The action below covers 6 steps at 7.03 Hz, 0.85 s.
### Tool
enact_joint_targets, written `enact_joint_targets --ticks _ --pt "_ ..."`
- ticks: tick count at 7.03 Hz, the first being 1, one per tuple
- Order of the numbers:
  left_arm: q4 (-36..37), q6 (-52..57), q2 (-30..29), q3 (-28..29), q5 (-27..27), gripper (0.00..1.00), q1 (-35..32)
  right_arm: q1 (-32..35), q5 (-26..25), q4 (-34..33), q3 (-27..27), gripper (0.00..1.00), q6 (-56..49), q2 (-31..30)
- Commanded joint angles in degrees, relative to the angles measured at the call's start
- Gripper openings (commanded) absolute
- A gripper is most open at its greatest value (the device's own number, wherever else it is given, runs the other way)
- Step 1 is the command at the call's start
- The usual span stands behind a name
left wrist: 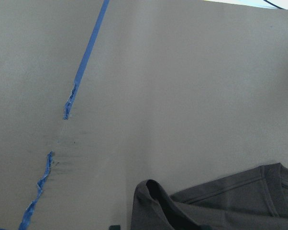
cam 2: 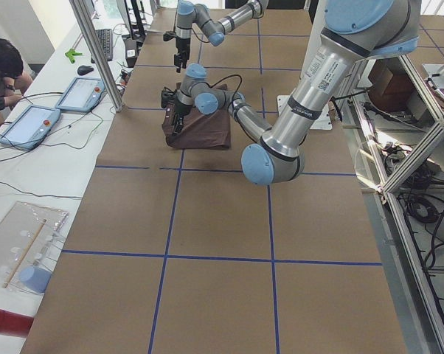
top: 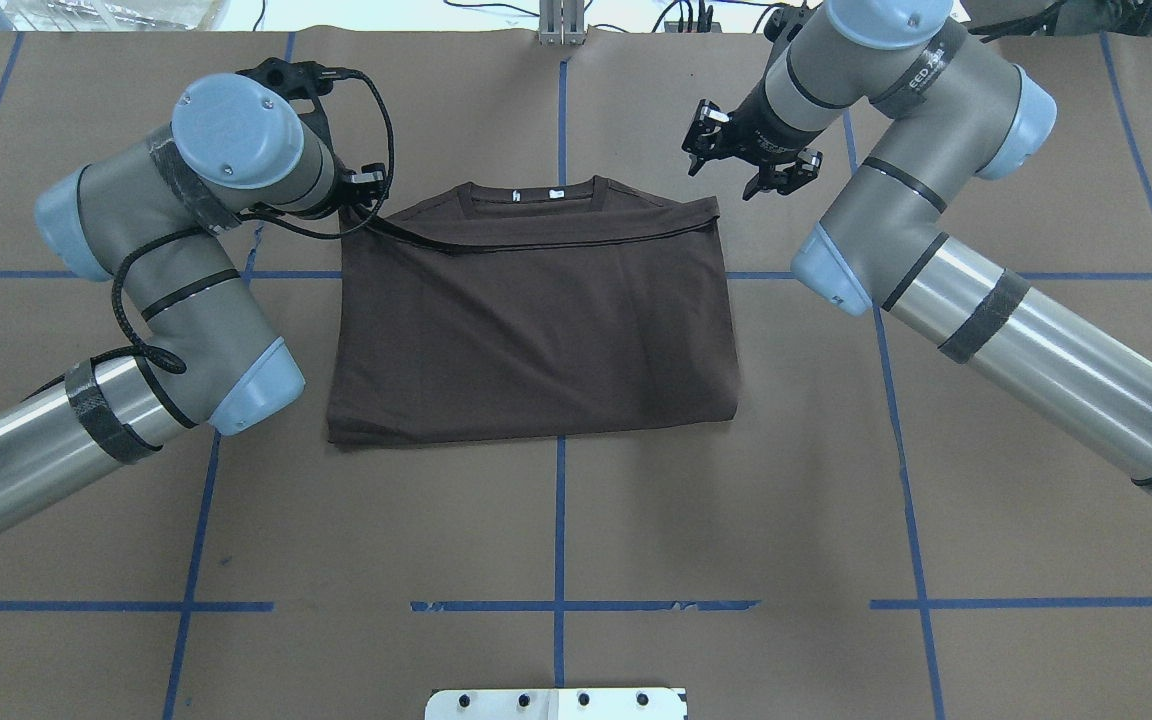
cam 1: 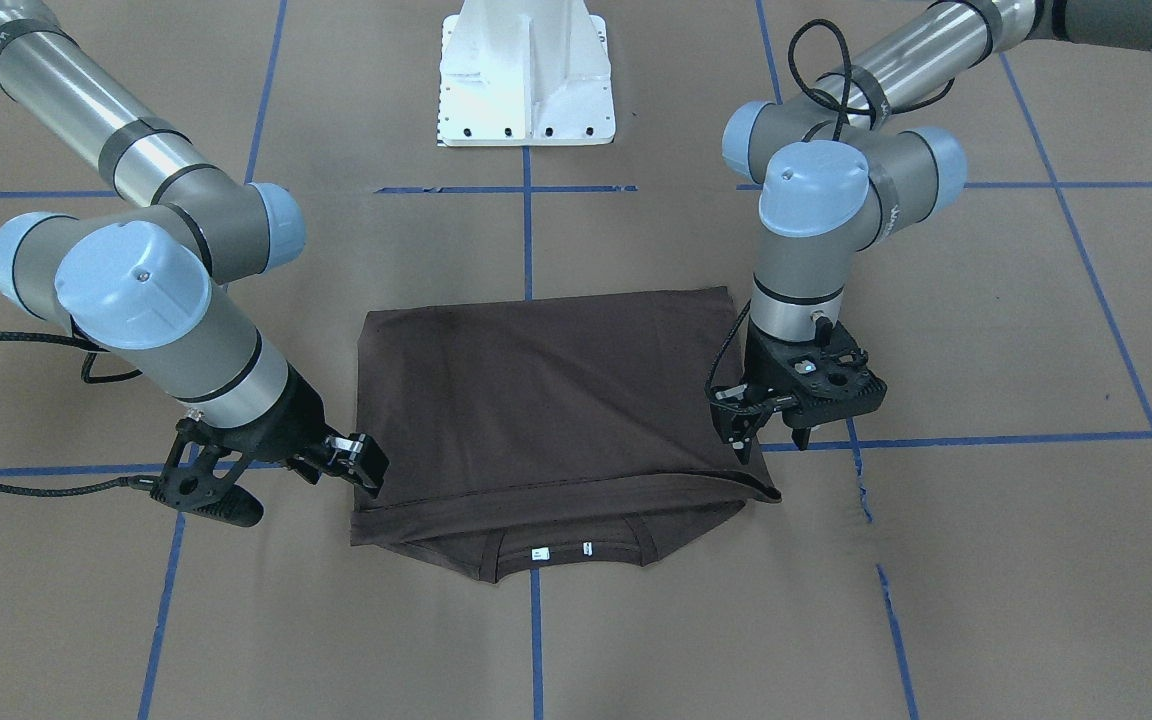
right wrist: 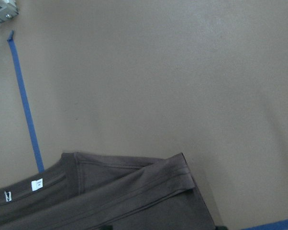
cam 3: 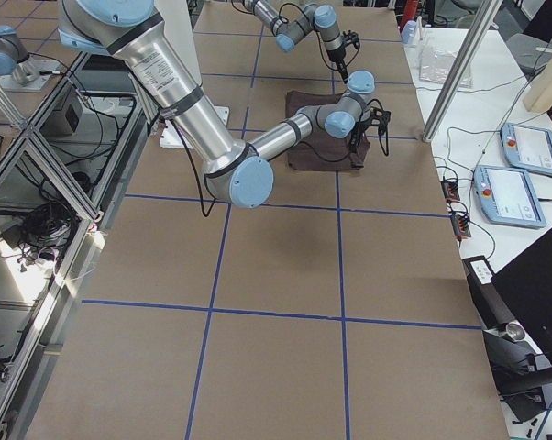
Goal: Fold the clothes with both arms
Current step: 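Release the hem and raise the right gripper away from the shirt, then lower the right gripper to the folded shirt's side edge and drag it outward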
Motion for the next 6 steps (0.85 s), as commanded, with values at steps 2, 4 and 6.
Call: enact_joint_targets --ticks 2,4,6 --pt "0.7 -0.1 -0.7 -1.0 -2.1 1.00 0.0 -5.8 -2.3 -0.2 13.7 1.00 1.8 -11.7" --pt "2.8 -0.1 -0.7 -4.1 -1.9 1.00 -0.1 -12.1 -5.9 -0.4 18.8 0.97 1.9 -17.4" --pt "5.1 0.0 -0.7 -5.9 -1.6 1.00 -0.2 -15.0 -6.3 -0.6 18.1 0.92 1.9 -17.5"
